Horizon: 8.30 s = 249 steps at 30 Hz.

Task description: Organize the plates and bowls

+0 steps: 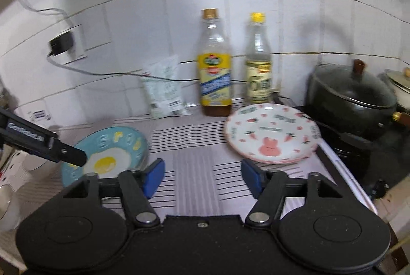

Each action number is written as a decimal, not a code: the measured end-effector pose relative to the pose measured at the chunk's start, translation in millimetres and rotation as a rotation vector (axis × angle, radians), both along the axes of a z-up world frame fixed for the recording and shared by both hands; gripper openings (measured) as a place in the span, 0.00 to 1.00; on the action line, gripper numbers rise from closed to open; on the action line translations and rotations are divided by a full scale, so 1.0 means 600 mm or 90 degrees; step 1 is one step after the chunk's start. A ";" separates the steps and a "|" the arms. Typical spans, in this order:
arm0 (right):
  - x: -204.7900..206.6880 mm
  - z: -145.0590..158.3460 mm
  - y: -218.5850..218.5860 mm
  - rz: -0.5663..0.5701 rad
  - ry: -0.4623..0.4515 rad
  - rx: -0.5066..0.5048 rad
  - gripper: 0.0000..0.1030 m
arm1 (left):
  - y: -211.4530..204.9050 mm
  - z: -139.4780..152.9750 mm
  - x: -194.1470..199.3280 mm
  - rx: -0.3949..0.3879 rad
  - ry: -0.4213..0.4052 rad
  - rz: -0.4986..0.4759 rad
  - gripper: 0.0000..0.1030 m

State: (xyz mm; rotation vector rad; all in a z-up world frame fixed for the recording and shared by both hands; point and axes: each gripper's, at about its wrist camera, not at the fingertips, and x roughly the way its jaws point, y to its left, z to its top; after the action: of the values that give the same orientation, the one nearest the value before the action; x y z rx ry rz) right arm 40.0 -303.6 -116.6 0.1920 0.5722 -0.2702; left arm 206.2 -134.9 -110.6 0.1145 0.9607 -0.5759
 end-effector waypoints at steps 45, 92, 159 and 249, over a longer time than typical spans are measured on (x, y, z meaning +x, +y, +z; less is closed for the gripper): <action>0.108 -0.217 -0.279 -0.270 -0.095 0.173 0.38 | -0.390 -0.196 0.151 -0.013 0.014 -0.007 0.46; 0.041 -0.132 -0.137 -0.048 -0.047 0.217 0.26 | -0.126 -0.056 -0.024 0.008 -0.002 0.051 0.19; 0.249 -0.113 0.110 0.210 0.127 0.014 0.31 | 0.121 -0.135 0.085 -0.014 0.201 0.320 0.24; 0.190 -0.153 0.466 0.382 0.153 0.221 0.13 | 0.513 -0.199 -0.052 -0.019 0.166 0.368 0.14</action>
State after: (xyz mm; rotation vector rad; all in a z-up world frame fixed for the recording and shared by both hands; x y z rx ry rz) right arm 154.2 -23.8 -208.3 0.3148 0.8846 0.3978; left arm 174.8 172.9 -229.8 -0.2659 1.1753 -0.0694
